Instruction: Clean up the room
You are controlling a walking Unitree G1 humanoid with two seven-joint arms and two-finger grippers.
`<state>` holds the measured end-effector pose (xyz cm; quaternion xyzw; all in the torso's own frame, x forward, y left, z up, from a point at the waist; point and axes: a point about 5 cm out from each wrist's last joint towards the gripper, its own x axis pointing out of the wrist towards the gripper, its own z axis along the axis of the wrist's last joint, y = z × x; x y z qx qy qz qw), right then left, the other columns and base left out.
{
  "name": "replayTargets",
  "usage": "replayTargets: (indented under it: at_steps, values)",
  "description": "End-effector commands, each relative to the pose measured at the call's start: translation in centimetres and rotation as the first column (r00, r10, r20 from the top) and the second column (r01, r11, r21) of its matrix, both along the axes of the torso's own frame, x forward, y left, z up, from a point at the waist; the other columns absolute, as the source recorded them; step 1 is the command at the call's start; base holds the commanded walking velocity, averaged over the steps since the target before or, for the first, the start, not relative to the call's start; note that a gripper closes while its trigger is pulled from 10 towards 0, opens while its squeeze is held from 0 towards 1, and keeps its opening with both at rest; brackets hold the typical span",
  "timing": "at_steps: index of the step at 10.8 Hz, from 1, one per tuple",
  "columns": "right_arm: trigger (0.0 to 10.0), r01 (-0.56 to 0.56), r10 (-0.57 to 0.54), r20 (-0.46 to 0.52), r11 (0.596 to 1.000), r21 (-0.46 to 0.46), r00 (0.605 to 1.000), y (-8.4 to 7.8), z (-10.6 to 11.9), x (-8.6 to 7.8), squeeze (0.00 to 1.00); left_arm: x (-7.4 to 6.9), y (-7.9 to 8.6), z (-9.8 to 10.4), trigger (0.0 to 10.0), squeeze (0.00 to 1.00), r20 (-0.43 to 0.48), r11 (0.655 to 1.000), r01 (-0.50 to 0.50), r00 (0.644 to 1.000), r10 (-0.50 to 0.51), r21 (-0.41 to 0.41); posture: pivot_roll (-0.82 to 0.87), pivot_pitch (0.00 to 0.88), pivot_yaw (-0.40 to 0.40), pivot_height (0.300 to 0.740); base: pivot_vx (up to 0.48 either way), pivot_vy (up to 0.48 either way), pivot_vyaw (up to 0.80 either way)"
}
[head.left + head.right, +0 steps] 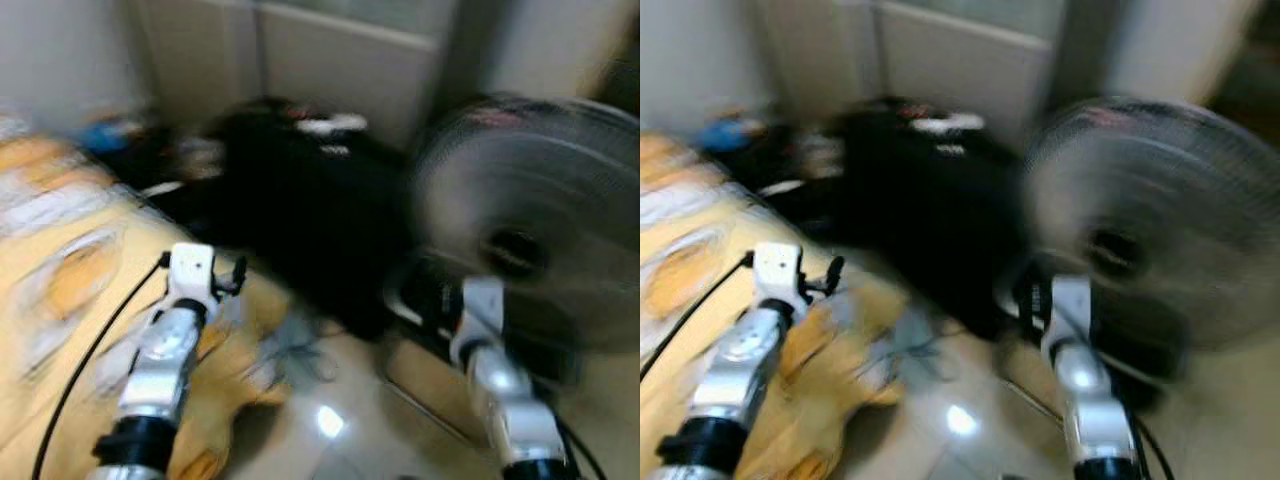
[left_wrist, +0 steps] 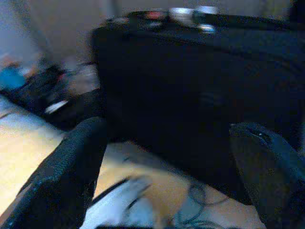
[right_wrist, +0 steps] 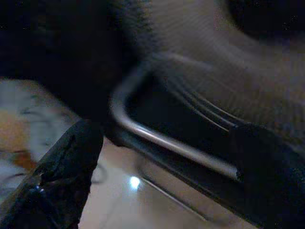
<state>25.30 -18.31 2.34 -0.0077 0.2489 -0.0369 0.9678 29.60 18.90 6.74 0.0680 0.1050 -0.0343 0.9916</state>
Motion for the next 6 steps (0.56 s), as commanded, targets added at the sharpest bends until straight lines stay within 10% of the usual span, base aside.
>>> replayTargets:
  at_steps: [1, 6]
  values:
    - [10.0, 0.037, -0.037, -0.020, 0.999, 0.002, 0.999, -1.00, -0.39, -0.38, 0.00, -0.21, -1.19, -0.85, 10.0, 0.00, -0.042, 0.998, 0.055, 0.998, -0.055, 0.010, 0.00, 0.000, 0.025, 0.740, 0.000, 0.000, -0.76]
    - [10.0, 0.093, -0.092, -0.012, 0.995, 0.032, 0.996, -1.49, -0.77, -0.35, 0.00, 0.12, -1.29, -1.47, 10.0, 0.00, -0.051, 0.999, 0.048, 0.997, -0.049, -0.025, -0.01, 0.000, 0.040, 0.740, 0.000, 0.000, -0.76]
